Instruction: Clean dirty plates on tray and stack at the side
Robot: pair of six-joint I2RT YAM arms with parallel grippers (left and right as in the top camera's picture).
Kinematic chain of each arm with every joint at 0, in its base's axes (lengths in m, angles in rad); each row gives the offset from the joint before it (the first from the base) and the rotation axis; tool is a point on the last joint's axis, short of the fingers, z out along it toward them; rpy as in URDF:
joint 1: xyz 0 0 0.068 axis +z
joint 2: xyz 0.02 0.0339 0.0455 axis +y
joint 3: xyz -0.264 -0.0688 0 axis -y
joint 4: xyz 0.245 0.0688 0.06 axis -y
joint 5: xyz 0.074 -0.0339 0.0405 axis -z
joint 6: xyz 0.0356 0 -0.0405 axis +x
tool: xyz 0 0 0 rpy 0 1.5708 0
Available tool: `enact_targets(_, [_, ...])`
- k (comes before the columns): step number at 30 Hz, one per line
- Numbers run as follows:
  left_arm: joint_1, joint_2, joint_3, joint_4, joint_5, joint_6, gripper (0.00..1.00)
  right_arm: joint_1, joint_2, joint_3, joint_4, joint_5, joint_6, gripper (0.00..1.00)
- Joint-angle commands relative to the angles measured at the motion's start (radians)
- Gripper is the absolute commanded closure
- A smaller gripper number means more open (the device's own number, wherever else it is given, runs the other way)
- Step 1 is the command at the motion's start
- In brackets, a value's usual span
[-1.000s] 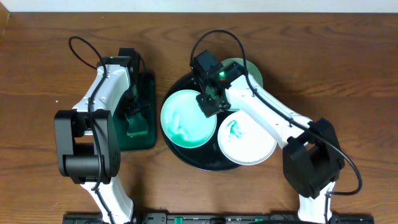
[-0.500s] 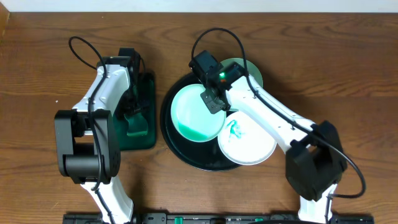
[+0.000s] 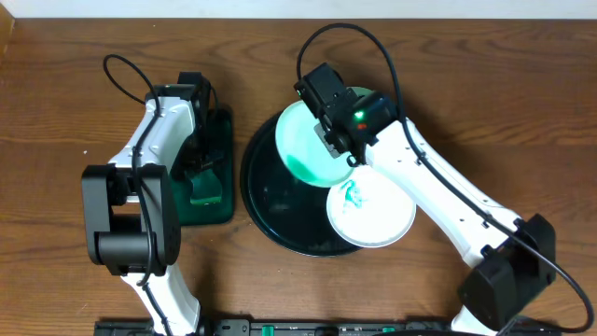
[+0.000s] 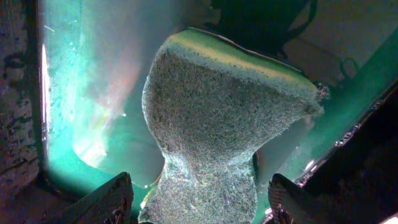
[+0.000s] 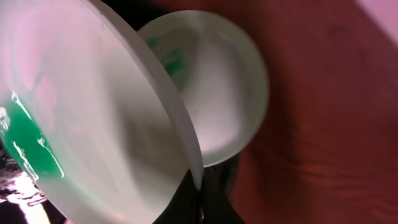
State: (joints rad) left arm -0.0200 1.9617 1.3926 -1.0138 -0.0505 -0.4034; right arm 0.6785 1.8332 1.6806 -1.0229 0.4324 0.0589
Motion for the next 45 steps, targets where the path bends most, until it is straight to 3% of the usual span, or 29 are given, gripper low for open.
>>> enact_targets(1, [0.004, -0.005, 0.003, -0.006, -0.001, 0.002, 0.3, 0.023, -0.037, 0.002, 0.002, 0.143, -0.043, 0.99])
enact_targets(25, [0.004, -0.005, 0.003, -0.016, -0.001, 0.003, 0.3, 0.362, -0.042, 0.002, -0.011, 0.839, -0.206, 0.99])
enact_targets(45, [0.004, -0.005, 0.003, -0.02, -0.002, 0.002, 0.29, 0.426, -0.042, 0.002, -0.033, 0.951, -0.251, 0.99])
